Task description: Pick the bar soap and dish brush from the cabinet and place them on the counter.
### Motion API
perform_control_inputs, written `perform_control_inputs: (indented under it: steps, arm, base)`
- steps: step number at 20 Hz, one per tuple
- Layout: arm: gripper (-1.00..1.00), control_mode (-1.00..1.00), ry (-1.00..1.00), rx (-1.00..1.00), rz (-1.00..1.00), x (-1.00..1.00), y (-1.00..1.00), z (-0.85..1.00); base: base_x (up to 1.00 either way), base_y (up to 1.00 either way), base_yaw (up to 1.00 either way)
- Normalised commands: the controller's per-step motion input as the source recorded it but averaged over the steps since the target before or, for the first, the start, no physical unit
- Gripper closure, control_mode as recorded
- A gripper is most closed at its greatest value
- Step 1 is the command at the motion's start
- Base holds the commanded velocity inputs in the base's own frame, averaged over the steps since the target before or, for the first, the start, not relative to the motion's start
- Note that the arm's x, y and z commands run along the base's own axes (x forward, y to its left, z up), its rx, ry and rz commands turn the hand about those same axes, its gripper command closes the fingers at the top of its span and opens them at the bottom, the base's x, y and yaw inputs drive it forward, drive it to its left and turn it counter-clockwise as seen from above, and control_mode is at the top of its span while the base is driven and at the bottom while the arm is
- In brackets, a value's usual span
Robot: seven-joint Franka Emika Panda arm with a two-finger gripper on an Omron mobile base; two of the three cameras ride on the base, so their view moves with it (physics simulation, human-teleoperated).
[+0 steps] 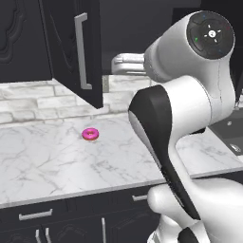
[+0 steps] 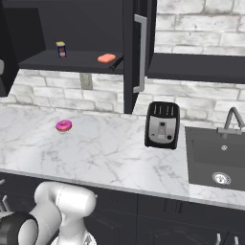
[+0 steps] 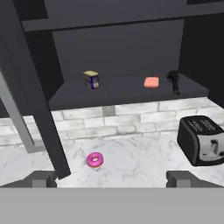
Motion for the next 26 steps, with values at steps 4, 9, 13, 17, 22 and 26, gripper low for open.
perform_control_inputs:
  steps: [4,9,13,17,22,26]
  arm:
    - [-1.0,-1.0,0.0,0.04,0.0,0.06,-0.17,0.03]
    - [-1.0,-1.0,0.0,0.13,0.03,0.09,-0.23,0.27]
    - [-1.0,-1.0,0.0,0.16,0.1,0.16,-0.18,0.4]
    - [-1.0,-1.0,0.0,0.21,0.09,0.08,-0.12,0.17]
    - [-1.0,-1.0,0.0,0.29,0.01,0.02,-0.13,-0.11]
    - [-1.0,-1.0,0.0,0.34,0.0,0.0,-0.05,-0.31]
  base:
    - [0.0,0.0,0.0]
    - [0.0,0.0,0.0]
    - [0.0,0.0,0.0]
    - [0.0,0.0,0.0]
    - [0.0,0.0,0.0]
    - [0.0,0.0,0.0]
